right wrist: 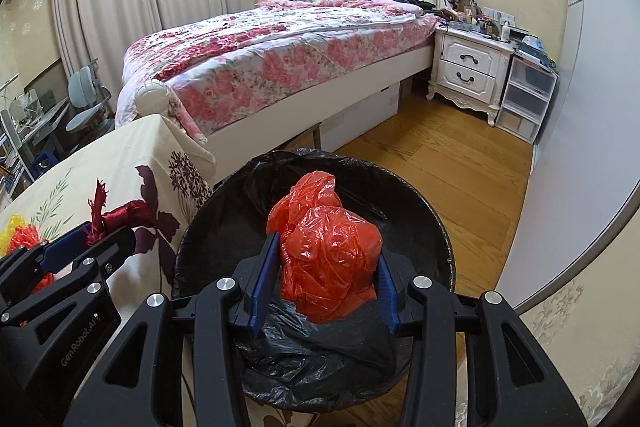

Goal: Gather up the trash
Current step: 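Open both grippers over the bin, dropping the red bag and ribbon, then grasp the white tube packet with the left gripper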

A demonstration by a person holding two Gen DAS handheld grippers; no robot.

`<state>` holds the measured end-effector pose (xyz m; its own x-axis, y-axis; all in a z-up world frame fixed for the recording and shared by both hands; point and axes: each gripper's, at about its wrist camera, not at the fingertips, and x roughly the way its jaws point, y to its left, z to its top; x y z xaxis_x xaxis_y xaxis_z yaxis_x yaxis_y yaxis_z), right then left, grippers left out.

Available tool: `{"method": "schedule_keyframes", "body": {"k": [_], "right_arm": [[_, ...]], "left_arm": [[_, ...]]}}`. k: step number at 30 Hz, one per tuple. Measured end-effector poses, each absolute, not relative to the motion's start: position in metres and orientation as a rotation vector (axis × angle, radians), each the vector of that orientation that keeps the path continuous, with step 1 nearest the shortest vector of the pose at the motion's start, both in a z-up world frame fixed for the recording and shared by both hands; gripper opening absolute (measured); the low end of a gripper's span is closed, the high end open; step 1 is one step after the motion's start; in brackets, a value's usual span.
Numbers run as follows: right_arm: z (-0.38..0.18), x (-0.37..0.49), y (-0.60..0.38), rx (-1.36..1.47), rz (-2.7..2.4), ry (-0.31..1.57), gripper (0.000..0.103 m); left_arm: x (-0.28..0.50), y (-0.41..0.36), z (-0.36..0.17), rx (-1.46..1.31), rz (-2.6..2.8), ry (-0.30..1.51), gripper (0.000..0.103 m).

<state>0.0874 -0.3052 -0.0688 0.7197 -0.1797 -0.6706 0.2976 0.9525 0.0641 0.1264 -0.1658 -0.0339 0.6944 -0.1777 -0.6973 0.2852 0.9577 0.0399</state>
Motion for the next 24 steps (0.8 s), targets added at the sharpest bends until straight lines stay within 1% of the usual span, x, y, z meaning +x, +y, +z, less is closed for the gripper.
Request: {"method": "schedule_keyframes", "body": {"k": [2,3,4,7,13,24], "right_arm": [[-0.07,0.088,-0.308,0.171,-0.279,0.721,0.05],[-0.07,0.087,-0.308,0.174,-0.282,0.72,0.055],[-0.07,0.088,-0.31,0.177,-0.285,0.719,0.058],[-0.07,0.086,-0.311,0.172,-0.299,0.713,0.058],[-0.065,0.08,-0.312,0.165,-0.319,0.7,0.059],[-0.051,0.064,-0.294,0.153,-0.281,0.68,0.059]], "left_arm": [[0.128,-0.168,-0.035,0.154,-0.255,0.761,0.051],[0.128,-0.168,-0.035,0.156,-0.251,0.76,0.058],[0.128,-0.168,-0.035,0.157,-0.246,0.757,0.065],[0.127,-0.169,-0.034,0.163,-0.234,0.748,0.076],[0.125,-0.164,-0.031,0.164,-0.221,0.744,0.085],[0.099,-0.134,-0.018,0.14,-0.197,0.754,0.085]]}}
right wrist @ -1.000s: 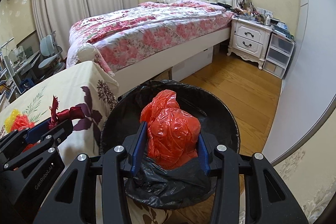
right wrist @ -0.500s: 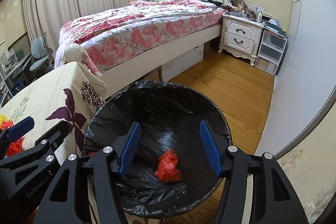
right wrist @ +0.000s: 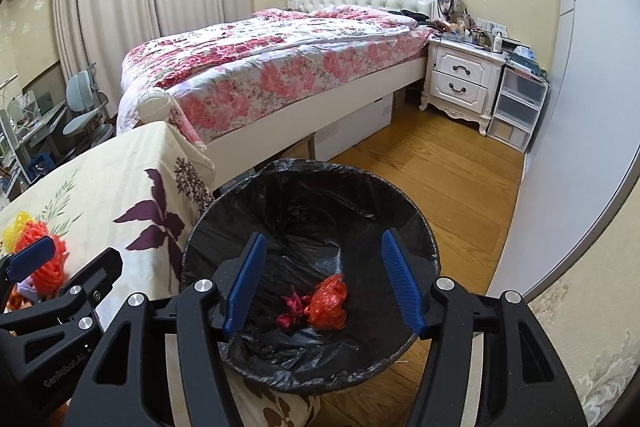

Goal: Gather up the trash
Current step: 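Grasp the white tube packet with the left gripper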

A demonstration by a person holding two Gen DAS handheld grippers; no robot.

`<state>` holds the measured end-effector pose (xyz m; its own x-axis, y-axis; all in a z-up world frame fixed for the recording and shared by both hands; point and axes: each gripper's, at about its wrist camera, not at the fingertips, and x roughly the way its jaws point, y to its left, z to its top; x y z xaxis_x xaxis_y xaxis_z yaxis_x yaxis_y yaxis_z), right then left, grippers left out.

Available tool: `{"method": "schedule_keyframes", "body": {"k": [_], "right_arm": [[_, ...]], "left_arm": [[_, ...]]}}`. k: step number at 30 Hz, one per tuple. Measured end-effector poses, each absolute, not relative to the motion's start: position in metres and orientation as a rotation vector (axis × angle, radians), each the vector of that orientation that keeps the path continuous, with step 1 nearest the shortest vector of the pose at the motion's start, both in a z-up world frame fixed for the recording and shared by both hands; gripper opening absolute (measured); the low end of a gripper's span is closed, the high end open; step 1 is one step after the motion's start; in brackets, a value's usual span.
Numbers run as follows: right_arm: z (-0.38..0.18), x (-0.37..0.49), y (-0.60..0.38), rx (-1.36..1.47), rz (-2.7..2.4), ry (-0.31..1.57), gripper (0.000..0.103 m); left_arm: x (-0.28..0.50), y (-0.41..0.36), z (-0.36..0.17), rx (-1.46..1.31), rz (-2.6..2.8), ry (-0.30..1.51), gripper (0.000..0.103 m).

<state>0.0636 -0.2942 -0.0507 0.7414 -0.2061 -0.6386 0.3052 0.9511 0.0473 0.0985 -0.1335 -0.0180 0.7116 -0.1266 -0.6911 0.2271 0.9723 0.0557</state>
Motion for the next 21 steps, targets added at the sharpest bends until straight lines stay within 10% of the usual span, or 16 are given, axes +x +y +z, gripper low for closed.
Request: {"method": "schedule_keyframes", "body": {"k": [21], "right_arm": [[-0.045,0.009,-0.209,0.094,-0.059,0.716,0.059]], "left_arm": [[0.016,0.006,-0.021,0.069,0.02,0.813,0.085]]}}
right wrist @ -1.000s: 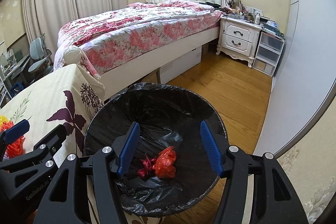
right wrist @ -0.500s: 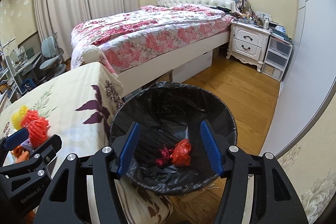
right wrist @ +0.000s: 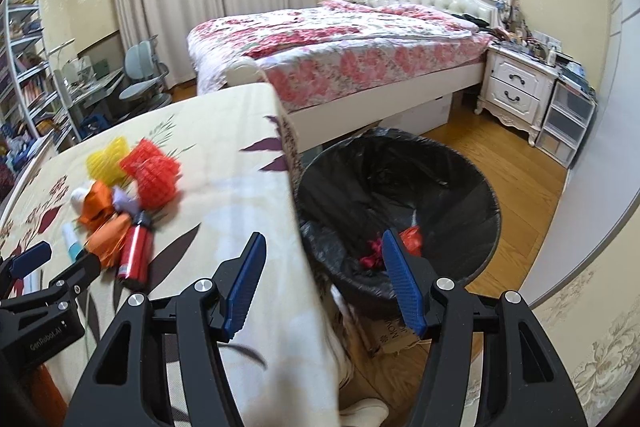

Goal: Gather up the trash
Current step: 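Grasp the white tube packet with the left gripper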

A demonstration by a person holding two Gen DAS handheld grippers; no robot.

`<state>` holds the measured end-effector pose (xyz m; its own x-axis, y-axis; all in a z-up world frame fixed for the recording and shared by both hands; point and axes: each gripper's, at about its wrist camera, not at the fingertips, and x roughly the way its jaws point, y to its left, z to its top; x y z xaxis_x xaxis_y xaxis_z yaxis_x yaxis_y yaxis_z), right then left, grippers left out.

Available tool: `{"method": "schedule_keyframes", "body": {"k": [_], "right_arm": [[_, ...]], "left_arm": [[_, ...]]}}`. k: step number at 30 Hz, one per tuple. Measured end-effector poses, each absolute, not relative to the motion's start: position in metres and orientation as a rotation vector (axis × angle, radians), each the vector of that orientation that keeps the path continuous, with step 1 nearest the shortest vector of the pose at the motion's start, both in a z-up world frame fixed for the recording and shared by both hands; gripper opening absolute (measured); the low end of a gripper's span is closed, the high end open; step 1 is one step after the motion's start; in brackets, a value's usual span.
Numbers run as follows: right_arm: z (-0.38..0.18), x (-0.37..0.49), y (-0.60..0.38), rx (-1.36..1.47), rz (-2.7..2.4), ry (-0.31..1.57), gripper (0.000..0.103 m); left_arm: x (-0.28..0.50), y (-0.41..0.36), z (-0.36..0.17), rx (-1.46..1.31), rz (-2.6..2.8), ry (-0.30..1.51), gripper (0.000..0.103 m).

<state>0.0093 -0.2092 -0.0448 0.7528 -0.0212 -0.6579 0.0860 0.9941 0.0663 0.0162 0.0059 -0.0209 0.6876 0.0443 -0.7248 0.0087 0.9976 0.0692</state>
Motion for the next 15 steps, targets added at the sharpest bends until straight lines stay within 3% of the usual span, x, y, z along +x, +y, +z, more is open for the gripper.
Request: {"method": "schedule_keyframes", "body": {"k": [15], "right_arm": [[-0.047,-0.001,-0.144,0.027,0.094,0.74,0.059]], "left_arm": [[-0.034,0.092,-0.027,-0.006,0.22,0.827,0.085]]}}
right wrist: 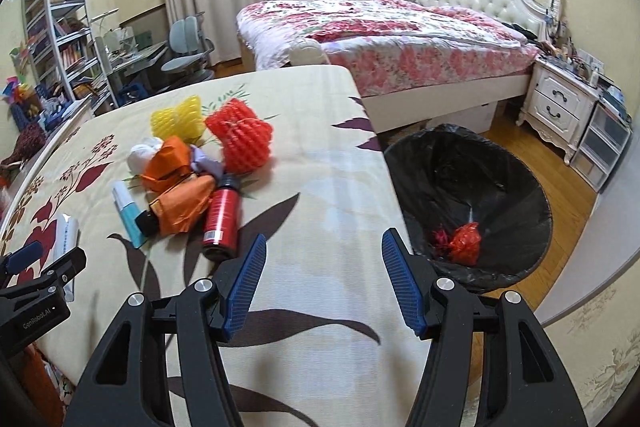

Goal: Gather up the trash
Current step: 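Grasp the white tube packet with the left gripper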

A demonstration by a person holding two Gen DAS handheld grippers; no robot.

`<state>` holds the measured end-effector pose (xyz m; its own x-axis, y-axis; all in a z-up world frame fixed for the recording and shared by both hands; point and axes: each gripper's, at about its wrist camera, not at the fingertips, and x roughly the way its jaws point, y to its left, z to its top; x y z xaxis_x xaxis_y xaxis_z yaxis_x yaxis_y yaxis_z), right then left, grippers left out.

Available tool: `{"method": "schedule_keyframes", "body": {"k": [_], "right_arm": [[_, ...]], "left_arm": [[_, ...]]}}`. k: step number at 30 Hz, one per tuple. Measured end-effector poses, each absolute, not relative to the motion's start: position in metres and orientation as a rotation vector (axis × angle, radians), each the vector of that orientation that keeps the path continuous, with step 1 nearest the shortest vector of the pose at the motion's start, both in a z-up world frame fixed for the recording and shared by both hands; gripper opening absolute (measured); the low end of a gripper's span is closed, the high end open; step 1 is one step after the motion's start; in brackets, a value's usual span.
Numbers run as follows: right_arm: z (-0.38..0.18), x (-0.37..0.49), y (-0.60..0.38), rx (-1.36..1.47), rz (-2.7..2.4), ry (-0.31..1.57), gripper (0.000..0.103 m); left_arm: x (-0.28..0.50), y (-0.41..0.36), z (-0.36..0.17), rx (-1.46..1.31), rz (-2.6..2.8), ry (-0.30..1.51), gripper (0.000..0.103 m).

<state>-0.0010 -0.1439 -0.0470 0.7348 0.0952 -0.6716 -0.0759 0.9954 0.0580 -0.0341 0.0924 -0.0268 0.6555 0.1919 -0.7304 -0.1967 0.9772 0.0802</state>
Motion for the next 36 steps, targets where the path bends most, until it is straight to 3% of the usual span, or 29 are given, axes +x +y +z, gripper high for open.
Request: {"method": "schedule_keyframes", "body": {"k": [11,14,18,19,36], "right_arm": [[-0.051,0.001,-0.126,0.001,0.132,0.754,0.059],[-0.052,0.001,-0.122,-0.003,0.136,0.755,0.059],[-0.051,0.002,-0.118,-0.009,0.142,0.755,0.059],[-0.051,0.002,-0.117,-0.011,0.145,0.754,0.059],[-0.044,0.016,-0.094,-0.029,0.193,0.731,0.058]], "left_arm": [[-0.038,0.127,-0.051,-0.108,0.229,0.894,0.082],[-0.041,0.129,-0.05,-0.117,0.23,0.866,0.067],[-0.042,0.129,-0.048,-0.118,0.205,0.842,0.039],[-0.043,0.129,-0.048,-0.122,0.201,0.837,0.037],[-0.018,0.11,-0.045,-0.074,0.148,0.824,0.033]]}}
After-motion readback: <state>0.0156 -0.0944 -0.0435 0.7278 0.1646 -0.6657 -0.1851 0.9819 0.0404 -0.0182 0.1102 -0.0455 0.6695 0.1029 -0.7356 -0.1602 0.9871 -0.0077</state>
